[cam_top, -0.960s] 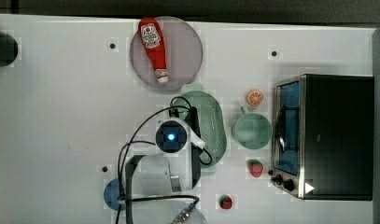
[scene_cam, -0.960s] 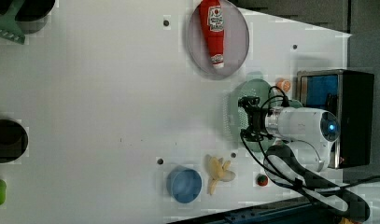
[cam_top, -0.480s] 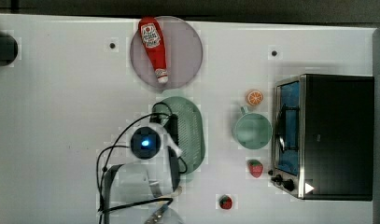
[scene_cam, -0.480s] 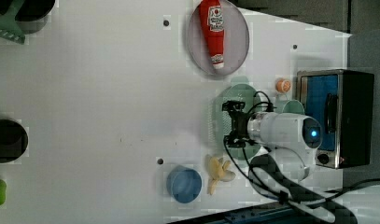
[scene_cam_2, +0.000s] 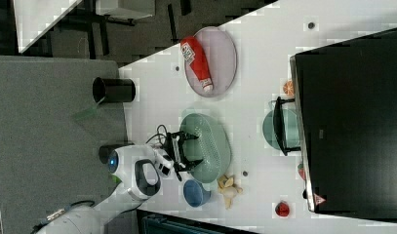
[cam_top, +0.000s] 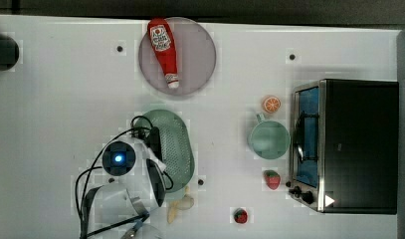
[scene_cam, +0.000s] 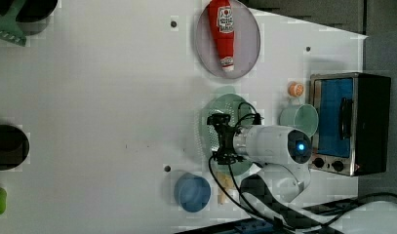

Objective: Drag strainer right to left.

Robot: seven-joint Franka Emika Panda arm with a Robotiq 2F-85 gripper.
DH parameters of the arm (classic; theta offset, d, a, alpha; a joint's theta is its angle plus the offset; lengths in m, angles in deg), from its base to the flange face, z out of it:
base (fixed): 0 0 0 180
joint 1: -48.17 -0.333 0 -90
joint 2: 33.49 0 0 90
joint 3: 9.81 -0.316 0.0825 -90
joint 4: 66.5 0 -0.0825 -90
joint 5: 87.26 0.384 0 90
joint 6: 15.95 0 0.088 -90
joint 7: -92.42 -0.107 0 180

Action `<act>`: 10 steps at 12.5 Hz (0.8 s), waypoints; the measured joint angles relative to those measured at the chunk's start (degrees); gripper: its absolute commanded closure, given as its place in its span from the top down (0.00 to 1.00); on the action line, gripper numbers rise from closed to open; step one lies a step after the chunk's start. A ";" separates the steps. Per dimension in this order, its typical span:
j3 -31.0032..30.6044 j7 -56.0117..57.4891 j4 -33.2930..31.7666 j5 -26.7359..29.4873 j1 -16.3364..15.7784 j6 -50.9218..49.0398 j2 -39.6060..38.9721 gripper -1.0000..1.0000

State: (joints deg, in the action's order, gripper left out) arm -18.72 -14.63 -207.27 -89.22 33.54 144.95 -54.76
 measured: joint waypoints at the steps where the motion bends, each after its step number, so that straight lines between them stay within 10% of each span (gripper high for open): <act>1: 0.12 -0.11 1.01 0.42 -1.20 -0.45 -0.94 1.00; 10: 2.10 -7.67 13.88 0.58 -6.62 -6.38 -6.49 1.00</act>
State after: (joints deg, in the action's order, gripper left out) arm -16.62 -22.29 -193.40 -88.63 26.92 138.57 -61.26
